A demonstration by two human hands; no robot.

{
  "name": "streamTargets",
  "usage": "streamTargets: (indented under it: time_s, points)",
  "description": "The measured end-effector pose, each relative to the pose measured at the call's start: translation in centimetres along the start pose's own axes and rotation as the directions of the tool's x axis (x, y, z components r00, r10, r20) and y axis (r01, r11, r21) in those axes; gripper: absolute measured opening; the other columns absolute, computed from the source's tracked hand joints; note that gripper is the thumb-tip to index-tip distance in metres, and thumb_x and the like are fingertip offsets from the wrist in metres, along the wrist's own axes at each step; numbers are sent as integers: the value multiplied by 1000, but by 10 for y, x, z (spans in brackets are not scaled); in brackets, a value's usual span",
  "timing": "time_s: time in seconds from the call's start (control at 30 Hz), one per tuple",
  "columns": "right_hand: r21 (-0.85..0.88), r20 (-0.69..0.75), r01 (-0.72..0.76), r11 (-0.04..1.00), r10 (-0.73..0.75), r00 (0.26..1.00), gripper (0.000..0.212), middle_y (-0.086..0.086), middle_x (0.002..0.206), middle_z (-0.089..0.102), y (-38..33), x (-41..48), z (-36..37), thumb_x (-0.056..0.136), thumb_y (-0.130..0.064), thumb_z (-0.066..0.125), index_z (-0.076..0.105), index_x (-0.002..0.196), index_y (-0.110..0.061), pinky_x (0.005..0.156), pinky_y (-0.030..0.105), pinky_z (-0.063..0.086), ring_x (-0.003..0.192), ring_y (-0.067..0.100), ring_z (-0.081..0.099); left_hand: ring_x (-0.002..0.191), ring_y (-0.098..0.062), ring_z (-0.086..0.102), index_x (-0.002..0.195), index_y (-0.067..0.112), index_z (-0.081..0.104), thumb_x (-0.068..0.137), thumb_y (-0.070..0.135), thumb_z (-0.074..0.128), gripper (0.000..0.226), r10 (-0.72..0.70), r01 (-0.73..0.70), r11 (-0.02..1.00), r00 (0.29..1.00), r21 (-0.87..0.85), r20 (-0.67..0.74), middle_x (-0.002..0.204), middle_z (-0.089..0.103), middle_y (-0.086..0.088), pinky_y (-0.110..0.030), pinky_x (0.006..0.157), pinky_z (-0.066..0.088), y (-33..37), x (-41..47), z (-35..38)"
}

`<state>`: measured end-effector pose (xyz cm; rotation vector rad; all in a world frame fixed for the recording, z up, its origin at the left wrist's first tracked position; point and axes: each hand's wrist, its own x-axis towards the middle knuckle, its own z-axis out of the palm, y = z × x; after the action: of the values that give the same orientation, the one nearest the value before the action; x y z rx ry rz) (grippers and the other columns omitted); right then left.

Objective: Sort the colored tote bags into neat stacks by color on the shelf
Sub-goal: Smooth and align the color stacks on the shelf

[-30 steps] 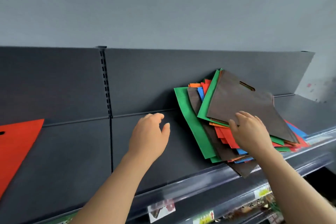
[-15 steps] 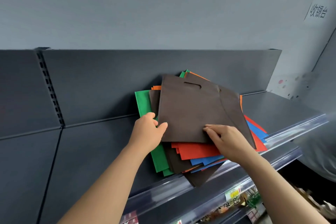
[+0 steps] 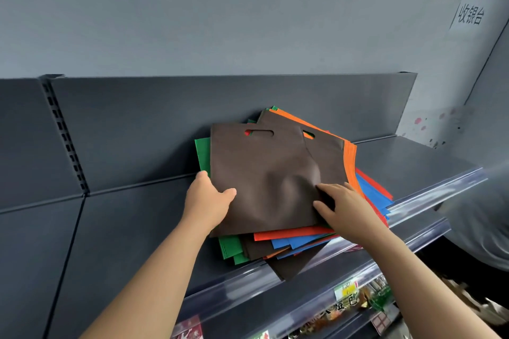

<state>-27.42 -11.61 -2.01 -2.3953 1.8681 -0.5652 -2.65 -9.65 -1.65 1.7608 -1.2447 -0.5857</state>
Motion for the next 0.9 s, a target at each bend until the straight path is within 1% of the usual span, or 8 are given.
streamTargets:
  time_s: [0.1,0.2,0.33,0.47,0.6,0.7,0.83,0.9]
  points:
    - [128,-27,-35,991,39,999,31,-3,114,62,3,-1,1,91,-33,53,59,119,-18,98,34,39,109,22,52,87,-16,56,117,12,53,85,19,64,34,20,-22,999,999,-39,-38,104,60,3,-28,71,43,-6,-1,-7]
    - [32,-1,-122,992,122,993,27,0,96,60,5,-1,-2,93,-39,47,58,94,-15,98,42,38,93,23,51,83,-14,60,100,17,60,89,17,57,12,57,-60,996,998,-64,-33,94,64,5,-26,63,47,-11,-5,-11]
    - [8,52,-45,999,45,998,35,0,128,57,-7,-9,-6,96,-29,45,52,128,-15,114,36,16,125,25,42,85,-21,60,104,15,56,92,18,51,13,45,-45,998,999,-35,7,95,63,0,-28,65,46,-14,-9,-11]
    - [85,36,22,996,-25,999,41,-1,136,51,-14,-14,-8,94,-25,51,48,134,-17,115,29,9,132,20,37,78,-17,55,105,11,47,92,18,50,14,4,-1,998,999,62,-35,94,57,0,-36,72,49,-21,-7,-18]
    - [76,-6,-76,994,76,997,34,5,119,60,-9,-8,-6,92,-31,52,57,120,-12,109,39,29,111,25,51,77,-26,60,95,8,59,90,29,54,22,6,-6,993,1000,121,3,85,64,-5,-39,69,50,-28,-9,-26]
    - [-16,23,-155,988,155,988,30,2,93,59,-10,-4,-1,91,-46,47,52,88,-17,106,46,29,88,23,49,55,-23,40,67,6,42,92,35,52,40,17,-11,978,999,207,-27,60,43,-3,-31,52,31,-31,-15,-27]
    - [148,13,-128,981,127,992,39,6,115,61,-23,-6,0,90,-35,56,51,122,-12,107,43,31,111,27,52,76,-21,59,92,13,55,93,29,51,17,34,-39,996,997,74,74,85,61,1,-34,67,48,-30,-17,-26]
    - [316,-24,-104,943,118,993,46,7,124,59,-31,-9,-3,89,-26,60,47,131,-9,98,32,39,114,25,53,74,-21,59,99,15,58,91,19,52,11,52,-53,999,997,3,57,89,64,-2,-32,63,48,-28,-19,-28]
